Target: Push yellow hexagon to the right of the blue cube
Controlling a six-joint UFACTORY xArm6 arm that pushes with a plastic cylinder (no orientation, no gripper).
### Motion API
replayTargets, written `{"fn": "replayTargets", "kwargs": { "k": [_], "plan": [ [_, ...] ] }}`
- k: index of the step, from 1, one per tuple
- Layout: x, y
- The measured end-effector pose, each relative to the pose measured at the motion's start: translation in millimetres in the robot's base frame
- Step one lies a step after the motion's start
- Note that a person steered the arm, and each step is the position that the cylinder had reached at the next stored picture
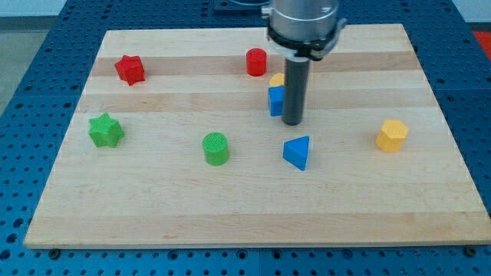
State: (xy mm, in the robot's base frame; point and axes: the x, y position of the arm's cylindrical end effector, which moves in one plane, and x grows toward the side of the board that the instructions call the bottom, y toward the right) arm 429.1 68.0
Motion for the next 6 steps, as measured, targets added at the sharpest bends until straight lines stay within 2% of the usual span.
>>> {"fn": "replayTargets", "kwargs": {
  "k": [2, 3, 4, 5, 6],
  "plan": [
    [0, -3],
    [-15, 73],
    [-31, 176],
    [6, 256],
    [65, 270]
  ]
}}
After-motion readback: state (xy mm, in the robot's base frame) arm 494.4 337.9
